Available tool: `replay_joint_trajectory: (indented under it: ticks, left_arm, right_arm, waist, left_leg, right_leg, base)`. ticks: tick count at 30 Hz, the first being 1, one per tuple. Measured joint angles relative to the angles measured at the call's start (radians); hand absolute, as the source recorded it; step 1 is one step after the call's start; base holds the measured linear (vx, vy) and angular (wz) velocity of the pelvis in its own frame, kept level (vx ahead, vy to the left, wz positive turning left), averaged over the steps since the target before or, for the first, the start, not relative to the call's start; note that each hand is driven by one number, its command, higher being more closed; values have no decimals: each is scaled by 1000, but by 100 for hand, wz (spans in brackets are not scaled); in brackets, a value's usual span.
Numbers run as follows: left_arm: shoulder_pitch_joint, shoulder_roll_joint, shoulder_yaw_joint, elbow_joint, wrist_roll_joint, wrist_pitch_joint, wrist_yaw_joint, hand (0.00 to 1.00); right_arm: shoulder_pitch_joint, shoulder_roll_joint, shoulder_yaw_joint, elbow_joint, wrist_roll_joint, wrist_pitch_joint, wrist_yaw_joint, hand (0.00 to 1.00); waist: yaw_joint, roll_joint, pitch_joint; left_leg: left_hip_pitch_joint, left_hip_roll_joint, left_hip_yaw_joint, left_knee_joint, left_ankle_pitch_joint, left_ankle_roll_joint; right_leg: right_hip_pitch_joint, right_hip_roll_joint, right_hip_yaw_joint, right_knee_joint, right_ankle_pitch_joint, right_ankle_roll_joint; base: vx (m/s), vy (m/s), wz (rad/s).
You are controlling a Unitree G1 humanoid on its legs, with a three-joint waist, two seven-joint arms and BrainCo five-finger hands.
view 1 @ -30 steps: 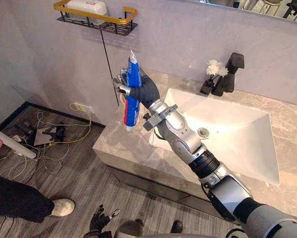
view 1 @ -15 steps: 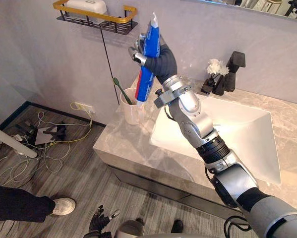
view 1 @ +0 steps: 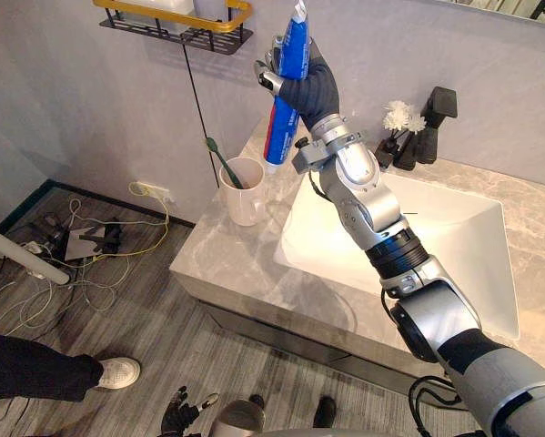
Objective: Organize washtable
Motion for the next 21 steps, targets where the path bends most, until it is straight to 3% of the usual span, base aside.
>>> replay_joint_trajectory:
  ticks: [7,10,21]
  left_arm:
    - [0,3,-9,0,-1,5,0,0]
    - [0,6,-17,1,-9,5,0,0]
    - [1,8,-22,1,-10,5,0,0]
  right_arm:
    - [-19,12,0,12,1,1,0,100]
    - [-30,14,0,64,1,5,-1,100]
    - [-73,54,5,129,1,22,-1,100]
  waist:
    - [9,2,1]
    - [26,2,2]
    - [32,5,5]
  left_leg:
    - [-11,0,-3,4,0,0]
    - [-13,0,-5,5,0,0]
    - [-15,0,-5,7,0,0]
  right_leg:
    - [-7,1,-3,0,0,0]
    - [-9,1,-5,0,0,0]
    - [-11,1,-5,0,0,0]
  base:
    - [0,0,0]
    - [0,0,0]
    - [0,0,0]
